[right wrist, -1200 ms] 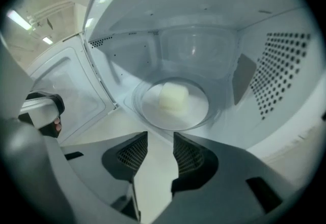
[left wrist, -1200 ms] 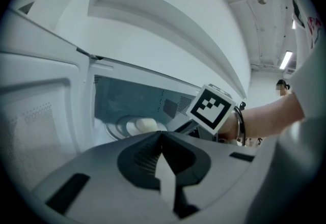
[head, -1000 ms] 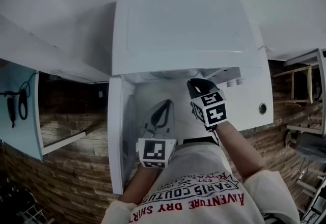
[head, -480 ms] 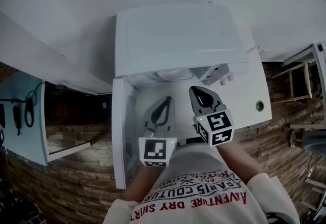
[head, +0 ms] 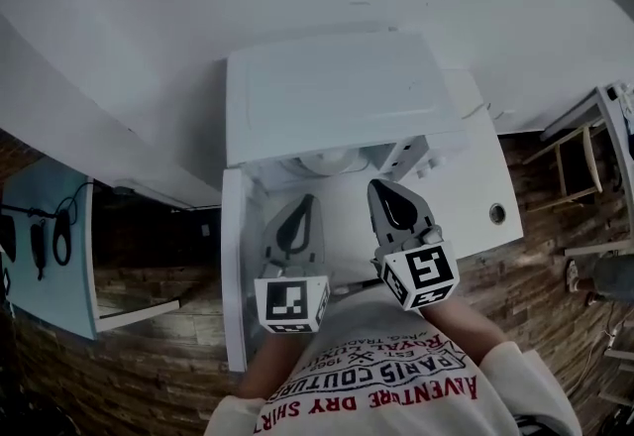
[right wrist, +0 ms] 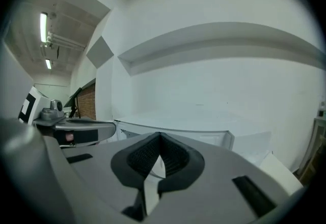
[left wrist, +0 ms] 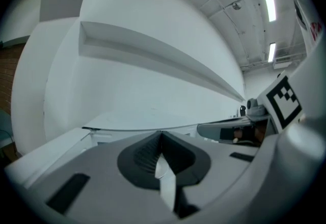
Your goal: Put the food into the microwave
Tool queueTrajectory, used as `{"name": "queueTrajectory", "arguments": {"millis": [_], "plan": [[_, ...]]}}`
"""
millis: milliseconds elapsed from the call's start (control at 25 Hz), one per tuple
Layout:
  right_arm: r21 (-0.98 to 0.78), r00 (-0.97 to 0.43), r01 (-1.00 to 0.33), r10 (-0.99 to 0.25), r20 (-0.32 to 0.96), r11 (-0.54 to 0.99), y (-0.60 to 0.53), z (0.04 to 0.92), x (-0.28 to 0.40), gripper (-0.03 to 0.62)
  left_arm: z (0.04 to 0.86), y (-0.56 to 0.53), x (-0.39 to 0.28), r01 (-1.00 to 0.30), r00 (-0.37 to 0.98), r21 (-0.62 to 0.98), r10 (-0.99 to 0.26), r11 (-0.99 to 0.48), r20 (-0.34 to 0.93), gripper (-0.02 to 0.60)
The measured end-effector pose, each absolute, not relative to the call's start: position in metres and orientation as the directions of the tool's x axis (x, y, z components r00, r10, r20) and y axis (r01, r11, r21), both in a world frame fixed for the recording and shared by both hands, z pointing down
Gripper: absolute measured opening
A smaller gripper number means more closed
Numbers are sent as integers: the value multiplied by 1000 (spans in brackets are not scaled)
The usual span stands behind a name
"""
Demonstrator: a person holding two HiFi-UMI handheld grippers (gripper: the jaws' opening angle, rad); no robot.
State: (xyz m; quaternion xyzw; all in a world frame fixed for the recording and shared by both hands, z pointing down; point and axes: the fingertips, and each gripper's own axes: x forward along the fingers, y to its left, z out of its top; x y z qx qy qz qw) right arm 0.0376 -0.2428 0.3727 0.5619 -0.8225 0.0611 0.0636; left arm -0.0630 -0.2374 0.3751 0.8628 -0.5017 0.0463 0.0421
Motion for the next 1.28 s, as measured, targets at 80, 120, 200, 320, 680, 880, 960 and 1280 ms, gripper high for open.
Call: {"name": "queueTrajectory", "arguments": {"millis": [80,120,200,320,680,880,960,1280], "plan": [[-29,-359,-932,-915,181,360,-242,374,38,12,372,-238,-64,-871,490,24,-864,-491,118,6],[-29,-358,-933,-915,183,359,-241,374,38,12,370,-238,-65,-872,489,22,-865,-490,114,6],[-33,-358,-933,-915,184,358,-241,375,39,12,367,-239,-66,-873,486,19,-867,-487,110,6],[-45,-358,-933,-914,190,356,-242,377,39,12,367,-239,-66,-874,484,15,-867,-486,114,6],[-96,-377,-926,-904,202,365,-244,380,40,12,370,-239,-64,-877,477,9,-870,-480,127,6],[-109,-385,-923,-902,198,370,-246,378,42,11,370,-240,-61,-877,478,12,-869,-480,126,6],[-109,-388,-921,-900,199,374,-246,377,42,11,369,-240,-60,-877,477,13,-870,-480,127,6],[-111,-404,-915,-892,203,389,-247,376,40,11,366,-241,-59,-881,470,9,-874,-473,123,6]]}}
